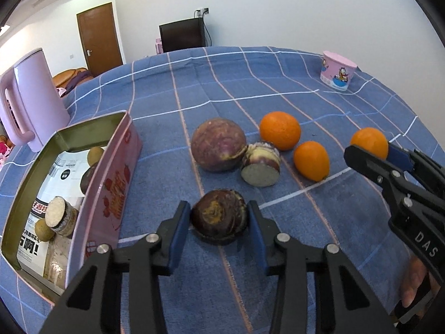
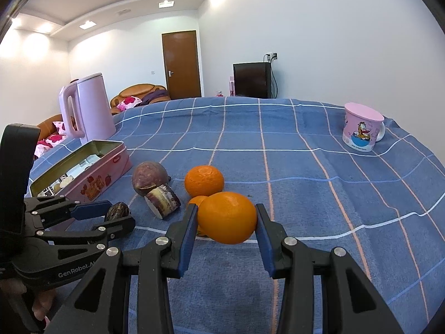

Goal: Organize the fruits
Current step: 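Grasp a dark round fruit with the left gripper while the right holds the orange, then lift and carry the dark fruit in the left and orange in the right toward the tin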

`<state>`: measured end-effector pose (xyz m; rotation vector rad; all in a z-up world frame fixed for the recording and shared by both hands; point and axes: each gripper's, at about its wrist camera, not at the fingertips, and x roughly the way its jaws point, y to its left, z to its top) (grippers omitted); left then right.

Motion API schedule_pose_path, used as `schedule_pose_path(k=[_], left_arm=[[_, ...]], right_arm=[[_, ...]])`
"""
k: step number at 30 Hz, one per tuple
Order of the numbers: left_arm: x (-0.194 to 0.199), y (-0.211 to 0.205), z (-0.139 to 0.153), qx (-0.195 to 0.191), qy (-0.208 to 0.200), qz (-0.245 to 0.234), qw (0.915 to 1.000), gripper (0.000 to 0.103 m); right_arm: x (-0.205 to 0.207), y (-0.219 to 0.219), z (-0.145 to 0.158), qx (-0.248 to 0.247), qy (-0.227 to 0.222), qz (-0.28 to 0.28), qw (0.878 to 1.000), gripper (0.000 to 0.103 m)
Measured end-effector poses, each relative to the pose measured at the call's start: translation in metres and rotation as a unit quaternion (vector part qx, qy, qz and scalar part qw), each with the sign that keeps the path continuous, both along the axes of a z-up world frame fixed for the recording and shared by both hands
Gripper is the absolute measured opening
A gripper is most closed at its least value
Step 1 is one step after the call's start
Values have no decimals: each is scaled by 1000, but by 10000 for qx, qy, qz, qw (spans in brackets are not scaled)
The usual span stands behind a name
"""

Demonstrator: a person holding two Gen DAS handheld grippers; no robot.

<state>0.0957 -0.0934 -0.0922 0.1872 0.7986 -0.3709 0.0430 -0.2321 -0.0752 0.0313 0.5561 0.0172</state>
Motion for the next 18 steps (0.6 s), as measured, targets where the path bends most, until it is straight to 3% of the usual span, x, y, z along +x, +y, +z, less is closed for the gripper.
schedule_pose_path(k=[6, 18], left_arm=[[-6, 10, 6, -193, -275, 119, 9994, 43], [-19, 12, 14, -87, -934, 416, 9947, 43]], right_arm=[[-3, 1, 1, -26, -87, 32, 10000, 42], [-10, 6, 3, -132, -303, 107, 9994, 42]])
